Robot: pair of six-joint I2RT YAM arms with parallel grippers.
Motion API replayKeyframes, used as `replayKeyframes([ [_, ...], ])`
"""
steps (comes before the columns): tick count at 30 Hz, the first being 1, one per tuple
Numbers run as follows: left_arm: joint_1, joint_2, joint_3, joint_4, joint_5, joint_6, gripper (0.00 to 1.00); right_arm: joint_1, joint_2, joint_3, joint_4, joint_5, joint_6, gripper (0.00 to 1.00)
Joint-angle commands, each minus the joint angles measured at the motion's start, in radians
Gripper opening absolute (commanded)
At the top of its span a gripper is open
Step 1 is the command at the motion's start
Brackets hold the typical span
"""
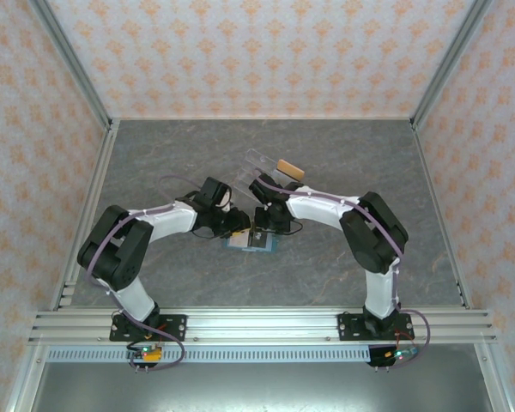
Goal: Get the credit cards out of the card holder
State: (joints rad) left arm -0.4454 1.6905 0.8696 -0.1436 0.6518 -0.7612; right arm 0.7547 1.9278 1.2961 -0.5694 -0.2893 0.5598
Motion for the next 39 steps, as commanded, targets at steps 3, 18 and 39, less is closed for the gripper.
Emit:
replayKeyframes([
  [3,-0.019,0.026,0.037,0.015,0.026,0.014,0.31,0.002,0.045,0.017,-0.033,0.001,-0.015,0.35],
  [18,-0.019,0.062,0.042,0.019,0.03,0.008,0.28,0.002,0.055,0.011,-0.027,-0.001,-0.014,0.26],
  [39,0.003,0.042,0.014,0.09,0.074,-0.032,0.19,0.001,0.064,0.013,-0.032,0.002,-0.018,0.18],
])
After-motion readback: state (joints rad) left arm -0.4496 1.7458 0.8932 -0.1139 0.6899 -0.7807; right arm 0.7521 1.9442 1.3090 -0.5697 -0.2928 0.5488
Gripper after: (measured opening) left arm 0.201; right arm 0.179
